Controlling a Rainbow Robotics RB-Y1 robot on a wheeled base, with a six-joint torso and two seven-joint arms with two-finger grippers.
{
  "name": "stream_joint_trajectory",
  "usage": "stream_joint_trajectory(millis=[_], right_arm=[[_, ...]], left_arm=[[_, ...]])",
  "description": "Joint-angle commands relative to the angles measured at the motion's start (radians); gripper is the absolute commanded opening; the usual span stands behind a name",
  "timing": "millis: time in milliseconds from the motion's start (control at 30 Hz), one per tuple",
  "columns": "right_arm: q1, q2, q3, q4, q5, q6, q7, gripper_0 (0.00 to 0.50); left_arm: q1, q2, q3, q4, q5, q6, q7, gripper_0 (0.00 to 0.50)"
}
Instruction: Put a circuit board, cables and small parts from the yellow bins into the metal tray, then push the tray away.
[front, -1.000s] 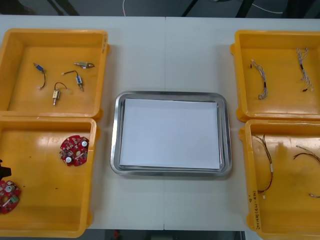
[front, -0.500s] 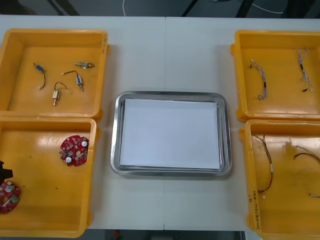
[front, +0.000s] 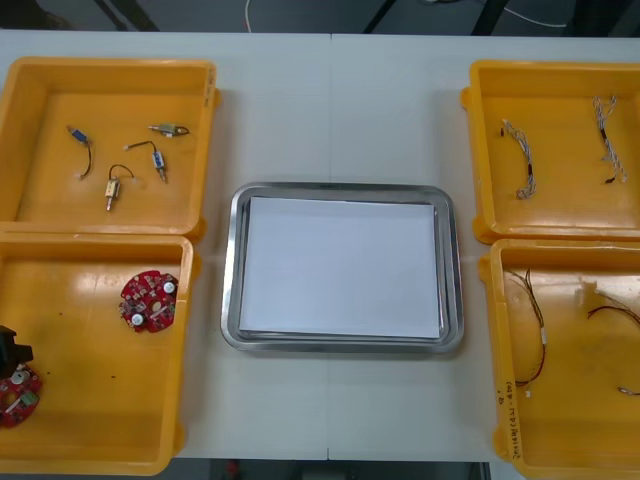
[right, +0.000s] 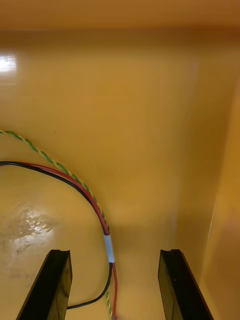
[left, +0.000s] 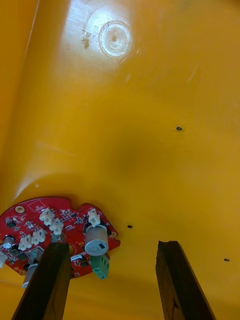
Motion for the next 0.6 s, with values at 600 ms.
stream_joint_trajectory(millis=[600], right_arm=[[0.001,0.042,0.053,0.059,0.021,-0.061,0.015,0.500]], left_arm=[[0.025,0.038,-0.101,0.057,-0.068,-0.107,0.021,0.500]])
